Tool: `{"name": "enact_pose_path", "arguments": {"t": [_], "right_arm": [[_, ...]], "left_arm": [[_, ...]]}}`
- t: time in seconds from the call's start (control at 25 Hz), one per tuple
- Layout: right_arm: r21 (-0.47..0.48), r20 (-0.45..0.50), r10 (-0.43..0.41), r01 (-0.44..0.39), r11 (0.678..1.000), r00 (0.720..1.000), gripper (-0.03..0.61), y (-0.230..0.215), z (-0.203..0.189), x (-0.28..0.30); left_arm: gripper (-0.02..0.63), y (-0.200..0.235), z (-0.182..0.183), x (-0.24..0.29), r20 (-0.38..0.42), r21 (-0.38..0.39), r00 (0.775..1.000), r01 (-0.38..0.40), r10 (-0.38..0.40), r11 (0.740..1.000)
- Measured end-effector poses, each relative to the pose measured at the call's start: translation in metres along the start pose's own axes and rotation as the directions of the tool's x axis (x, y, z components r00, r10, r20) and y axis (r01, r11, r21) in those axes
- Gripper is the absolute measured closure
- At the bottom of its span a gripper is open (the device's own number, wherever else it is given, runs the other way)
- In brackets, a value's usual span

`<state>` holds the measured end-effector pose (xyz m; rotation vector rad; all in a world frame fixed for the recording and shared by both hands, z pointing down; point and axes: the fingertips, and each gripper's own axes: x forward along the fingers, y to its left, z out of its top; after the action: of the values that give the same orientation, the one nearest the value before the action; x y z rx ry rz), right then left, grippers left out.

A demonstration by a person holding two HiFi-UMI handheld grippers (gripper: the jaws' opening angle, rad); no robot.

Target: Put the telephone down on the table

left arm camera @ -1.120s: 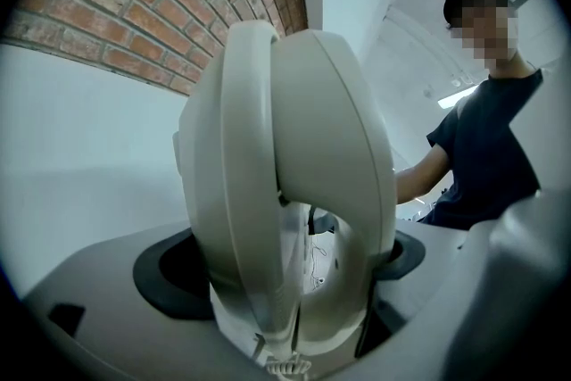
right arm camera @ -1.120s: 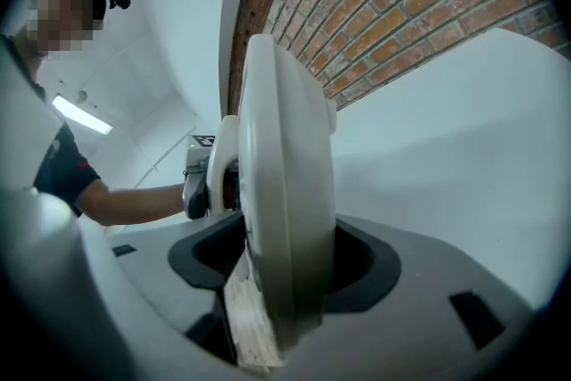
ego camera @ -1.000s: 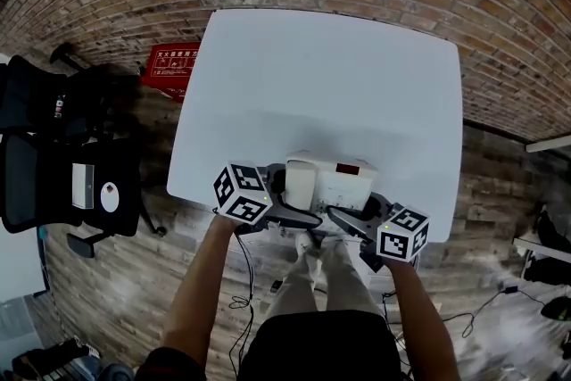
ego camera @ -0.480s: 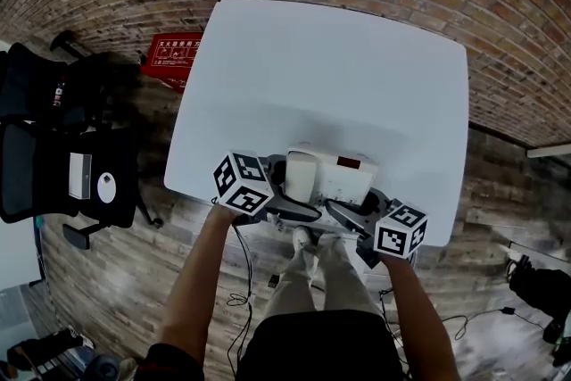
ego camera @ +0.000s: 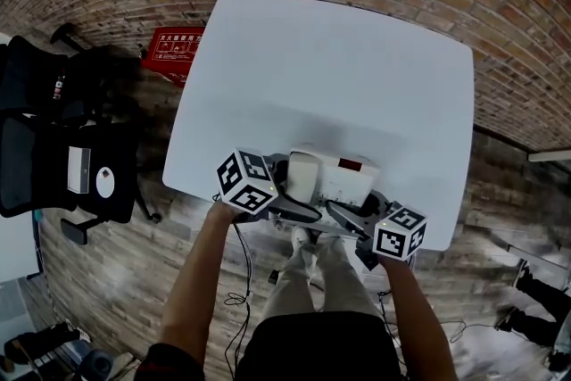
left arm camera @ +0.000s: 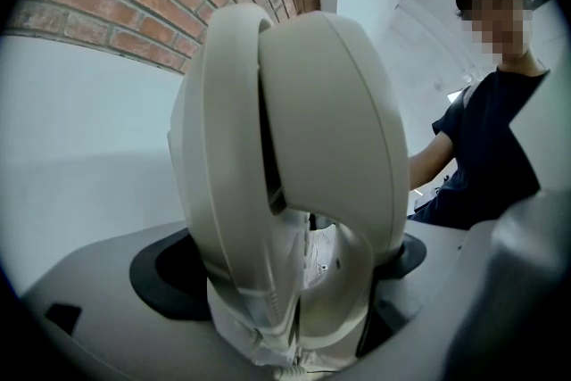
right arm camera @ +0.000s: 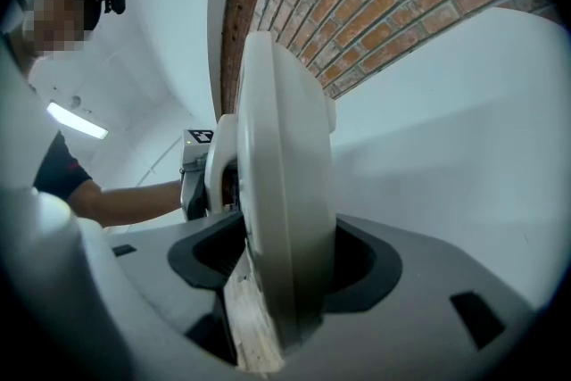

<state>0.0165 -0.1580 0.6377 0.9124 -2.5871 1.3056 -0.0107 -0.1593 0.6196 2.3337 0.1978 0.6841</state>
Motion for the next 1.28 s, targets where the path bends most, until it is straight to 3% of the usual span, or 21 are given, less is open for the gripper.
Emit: {"name": "enact_pose_path", "arguments": {"t": [0.6,0.84,1.08,1.28], "right_arm": [[0.029,-0.008,-0.014,0.015,0.999,1.0,0.317,-0.006,0.001,0.002],[0.051,-0.001,-0.013,0.013,0.999,1.0,0.326,-0.007,0.002,0.001],[0.11,0.026,-0.014,0.012,0.994,1.0,0.345,-0.013,0.007,-0.001],[0.133,0.028,-0.019,0.015,0.991,0.999,0.347,-0.013,0.004,-0.002]], "left_arm": [[0.112,0.009,0.002,0.001,0.031,-0.062,0.999,0.046,-0.044,0.997],[0.109,0.013,0.001,0.002,0.045,-0.12,0.997,0.073,-0.068,0.99],[0.109,0.033,-0.003,0.002,0.035,-0.145,0.999,-0.027,0.032,0.989],[0.109,0.034,-0.006,0.004,0.025,-0.152,0.999,-0.034,0.038,0.988]]}}
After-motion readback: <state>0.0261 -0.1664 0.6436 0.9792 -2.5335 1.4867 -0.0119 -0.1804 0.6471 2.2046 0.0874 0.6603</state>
